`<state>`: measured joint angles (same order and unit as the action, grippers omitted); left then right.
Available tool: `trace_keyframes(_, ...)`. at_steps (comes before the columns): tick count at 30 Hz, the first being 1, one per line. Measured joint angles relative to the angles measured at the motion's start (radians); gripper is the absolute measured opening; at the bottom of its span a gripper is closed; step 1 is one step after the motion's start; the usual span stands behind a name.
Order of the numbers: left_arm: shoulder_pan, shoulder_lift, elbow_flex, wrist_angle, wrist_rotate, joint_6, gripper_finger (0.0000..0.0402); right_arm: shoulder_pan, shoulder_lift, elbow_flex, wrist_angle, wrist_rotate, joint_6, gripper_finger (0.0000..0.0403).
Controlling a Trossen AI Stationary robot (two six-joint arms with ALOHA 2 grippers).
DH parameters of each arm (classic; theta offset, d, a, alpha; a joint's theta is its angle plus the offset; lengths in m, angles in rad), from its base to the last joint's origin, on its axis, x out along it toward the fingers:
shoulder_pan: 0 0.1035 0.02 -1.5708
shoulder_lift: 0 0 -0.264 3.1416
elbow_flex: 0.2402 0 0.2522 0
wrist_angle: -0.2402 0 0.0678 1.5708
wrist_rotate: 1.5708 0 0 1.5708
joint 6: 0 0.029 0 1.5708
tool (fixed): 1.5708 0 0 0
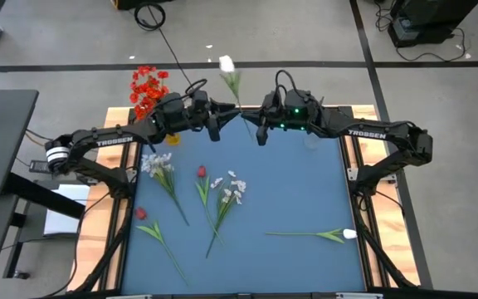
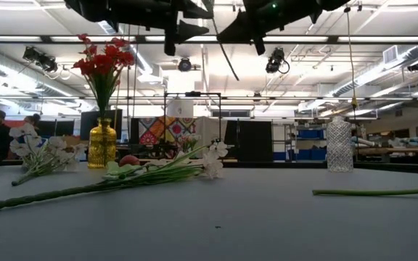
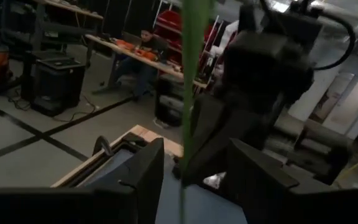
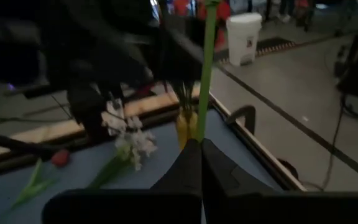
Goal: Sort flowers into vase by color
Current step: Put the top white flowers into the yellow transparent flower vase
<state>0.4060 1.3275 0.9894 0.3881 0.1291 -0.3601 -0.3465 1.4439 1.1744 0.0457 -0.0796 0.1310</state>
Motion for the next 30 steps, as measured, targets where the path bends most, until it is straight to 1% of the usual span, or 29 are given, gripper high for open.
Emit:
trace_keyframes(3, 0.013, -0.007, 0.000, 0.006, -0.001, 0.006, 0.0181, 0.011, 0.002, 0.000, 0.048, -0.022, -0.004, 0.0000)
trace_keyframes(5, 0.019, -0.007, 0.000, 0.016, 0.001, 0.008, 0.0181, 0.018, 0.002, 0.000, 0.050, -0.020, -0.012, 0.0000)
trace_keyframes(9, 0.018, -0.006, 0.000, 0.048, 0.049, 0.026, 0.0181, 0.024, 0.010, 0.000, 0.048, -0.022, -0.034, 0.0000)
trace_keyframes(11, 0.017, -0.007, 0.000, 0.052, 0.057, 0.032, 0.0180, 0.024, 0.011, 0.000, 0.045, -0.021, -0.053, 0.0000)
trace_keyframes(15, 0.017, -0.006, 0.000, 0.076, 0.060, 0.049, 0.0166, 0.024, 0.011, 0.000, 0.039, -0.021, -0.060, 0.0000)
trace_keyframes(19, 0.017, -0.007, 0.000, 0.090, 0.060, 0.061, 0.0131, 0.024, 0.011, 0.000, 0.033, -0.022, -0.059, 0.0000)
trace_keyframes(23, 0.017, -0.006, 0.000, 0.118, 0.060, 0.108, 0.0077, 0.024, 0.011, 0.000, 0.026, -0.040, -0.056, 0.0000)
trace_keyframes(25, 0.017, 0.002, 0.000, 0.125, 0.082, 0.141, 0.0049, 0.024, 0.011, 0.000, 0.027, -0.044, -0.045, 0.0000)
trace_keyframes(27, 0.018, 0.009, 0.000, 0.121, 0.105, 0.140, 0.0025, 0.024, 0.011, 0.000, 0.022, -0.045, -0.035, 0.0001)
trace_keyframes(28, 0.018, 0.010, 0.000, 0.116, 0.107, 0.139, 0.0015, 0.024, 0.011, 0.000, 0.021, -0.044, -0.029, 0.0003)
trace_keyframes(30, 0.018, 0.009, 0.000, 0.118, 0.109, 0.139, 0.0008, 0.024, 0.012, 0.000, 0.025, -0.028, -0.001, 0.0009)
